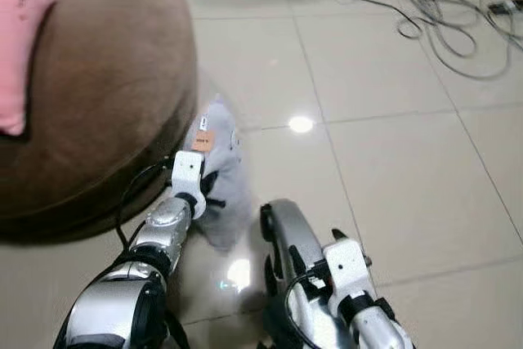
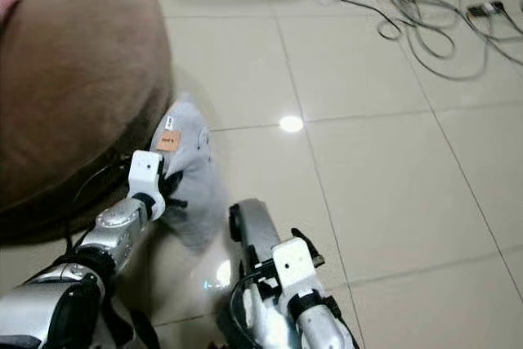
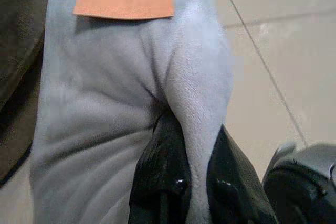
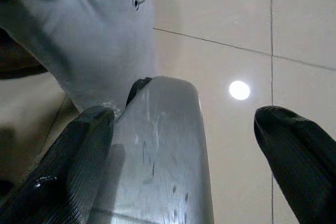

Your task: Move the pillow to the sofa from floor

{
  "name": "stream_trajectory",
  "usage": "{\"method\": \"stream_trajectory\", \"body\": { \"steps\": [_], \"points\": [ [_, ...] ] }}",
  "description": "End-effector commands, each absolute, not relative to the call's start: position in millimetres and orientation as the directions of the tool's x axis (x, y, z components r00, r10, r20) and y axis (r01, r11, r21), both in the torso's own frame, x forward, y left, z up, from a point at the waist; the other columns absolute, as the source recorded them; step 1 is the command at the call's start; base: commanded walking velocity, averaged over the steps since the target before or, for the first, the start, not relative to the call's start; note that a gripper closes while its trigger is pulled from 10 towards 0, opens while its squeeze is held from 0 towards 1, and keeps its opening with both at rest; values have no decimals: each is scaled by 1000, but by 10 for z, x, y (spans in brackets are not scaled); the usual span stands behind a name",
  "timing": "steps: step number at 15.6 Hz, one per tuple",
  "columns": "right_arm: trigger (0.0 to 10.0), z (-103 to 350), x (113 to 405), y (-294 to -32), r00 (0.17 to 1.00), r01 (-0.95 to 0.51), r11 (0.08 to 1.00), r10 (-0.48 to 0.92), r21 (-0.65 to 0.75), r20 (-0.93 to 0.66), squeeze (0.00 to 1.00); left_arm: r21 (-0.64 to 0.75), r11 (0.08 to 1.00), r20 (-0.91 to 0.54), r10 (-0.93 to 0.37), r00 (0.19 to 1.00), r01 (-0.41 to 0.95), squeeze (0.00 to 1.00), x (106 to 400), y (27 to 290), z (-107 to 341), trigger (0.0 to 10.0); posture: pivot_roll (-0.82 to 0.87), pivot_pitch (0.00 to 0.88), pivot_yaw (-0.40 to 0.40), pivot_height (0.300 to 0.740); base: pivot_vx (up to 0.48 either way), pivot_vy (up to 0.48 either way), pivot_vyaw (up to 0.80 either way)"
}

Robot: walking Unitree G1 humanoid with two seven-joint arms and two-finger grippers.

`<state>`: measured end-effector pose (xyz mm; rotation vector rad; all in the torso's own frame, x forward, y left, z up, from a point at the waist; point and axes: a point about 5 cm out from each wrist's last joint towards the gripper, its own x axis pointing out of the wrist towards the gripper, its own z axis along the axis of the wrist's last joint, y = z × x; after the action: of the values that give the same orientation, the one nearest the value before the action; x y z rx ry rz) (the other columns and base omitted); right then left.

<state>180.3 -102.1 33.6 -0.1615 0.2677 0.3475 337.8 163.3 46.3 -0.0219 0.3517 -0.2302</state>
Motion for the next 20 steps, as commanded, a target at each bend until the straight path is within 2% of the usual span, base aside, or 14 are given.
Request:
{"method": "stream_trajectory", "body": {
  "steps": [1,2,4,8,12,14,15,20],
  "points": [
    [10000,61,1672,-1107,857,-369,925,301,-90,-418,0,-74,964,-262,-266,928,256,0,3455,1543,596,0,-165,242,-100,533,0,0,0],
    [10000,51,1735,-1126,861,-377,921,311,-95,-402,0,-31,956,-188,-294,937,293,0,3528,1484,745,0,-131,223,-106,533,0,0,0],
    [10000,34,1794,-1147,860,-388,917,323,-96,-394,0,70,929,-135,-352,926,363,0,3552,1400,844,0,-89,208,-112,533,0,0,0],
    [10000,-3,1864,-1191,856,-405,908,335,-109,-394,0,54,938,-11,-342,940,342,0,3573,1410,1010,0,-33,184,-128,533,0,0,0],
    [10000,-36,1920,-1242,857,-408,907,343,-101,-385,0,131,927,166,-370,914,351,0,3544,1323,1327,0,51,171,-156,533,0,0,0],
    [10000,175,2329,-1421,881,-371,921,309,-118,-358,0,143,935,190,-349,918,326,0,3483,1357,1331,0,77,168,-166,533,0,0,0],
    [10000,507,2761,-1510,901,-349,929,297,-121,-315,0,117,950,166,-307,937,290,0,3405,1435,1232,0,100,165,-179,533,0,0,0],
    [10000,550,2849,-1408,891,-374,920,322,-114,-320,0,105,965,129,-254,959,242,0,3307,1514,1115,0,125,154,-195,533,0,0,0]
  ]
}}
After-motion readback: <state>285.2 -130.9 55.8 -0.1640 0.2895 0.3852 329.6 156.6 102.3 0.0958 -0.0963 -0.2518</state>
